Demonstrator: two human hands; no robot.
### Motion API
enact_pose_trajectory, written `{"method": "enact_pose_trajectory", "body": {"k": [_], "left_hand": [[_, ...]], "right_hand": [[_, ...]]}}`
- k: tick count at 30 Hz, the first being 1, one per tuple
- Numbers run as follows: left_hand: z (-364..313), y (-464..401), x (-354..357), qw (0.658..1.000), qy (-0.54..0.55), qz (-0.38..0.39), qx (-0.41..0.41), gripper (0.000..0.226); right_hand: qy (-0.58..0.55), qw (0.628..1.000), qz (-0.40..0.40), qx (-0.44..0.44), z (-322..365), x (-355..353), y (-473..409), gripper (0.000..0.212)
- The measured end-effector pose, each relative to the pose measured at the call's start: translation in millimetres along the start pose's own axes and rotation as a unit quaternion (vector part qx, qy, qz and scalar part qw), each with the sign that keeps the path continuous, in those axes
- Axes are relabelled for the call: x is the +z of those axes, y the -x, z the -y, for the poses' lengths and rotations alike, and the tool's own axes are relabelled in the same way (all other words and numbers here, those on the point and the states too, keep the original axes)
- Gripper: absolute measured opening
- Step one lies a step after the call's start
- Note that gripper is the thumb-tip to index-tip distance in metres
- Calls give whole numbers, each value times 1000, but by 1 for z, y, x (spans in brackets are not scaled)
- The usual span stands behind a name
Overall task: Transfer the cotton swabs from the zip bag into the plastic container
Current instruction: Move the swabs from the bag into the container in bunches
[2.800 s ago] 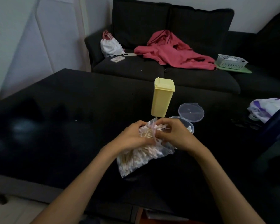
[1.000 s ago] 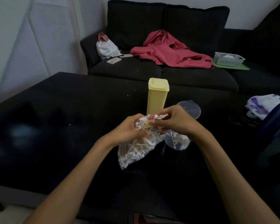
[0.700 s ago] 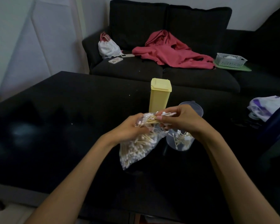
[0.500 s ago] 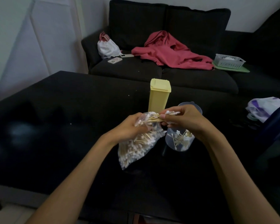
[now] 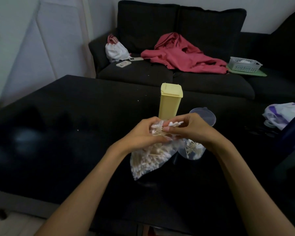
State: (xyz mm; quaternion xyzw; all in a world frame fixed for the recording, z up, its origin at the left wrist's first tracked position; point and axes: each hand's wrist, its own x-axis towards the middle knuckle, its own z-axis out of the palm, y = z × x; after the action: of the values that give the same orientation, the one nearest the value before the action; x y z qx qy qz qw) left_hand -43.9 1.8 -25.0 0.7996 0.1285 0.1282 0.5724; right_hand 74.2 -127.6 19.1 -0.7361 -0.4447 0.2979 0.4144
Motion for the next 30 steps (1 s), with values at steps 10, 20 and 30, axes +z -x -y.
{"method": "enact_pose_trajectory", "body": {"k": [10, 20, 30], "left_hand": [[5, 5, -3, 998, -12, 67, 10, 25], [6, 6, -11, 1000, -4, 20, 10, 31], [5, 6, -11, 1000, -25, 13, 10, 24]], "right_hand": [[34, 999, 14, 17, 13, -7, 8, 10], [-86, 993, -28, 78, 8, -8, 9, 14], [-50, 996, -28, 71, 17, -18, 17, 14]]}}
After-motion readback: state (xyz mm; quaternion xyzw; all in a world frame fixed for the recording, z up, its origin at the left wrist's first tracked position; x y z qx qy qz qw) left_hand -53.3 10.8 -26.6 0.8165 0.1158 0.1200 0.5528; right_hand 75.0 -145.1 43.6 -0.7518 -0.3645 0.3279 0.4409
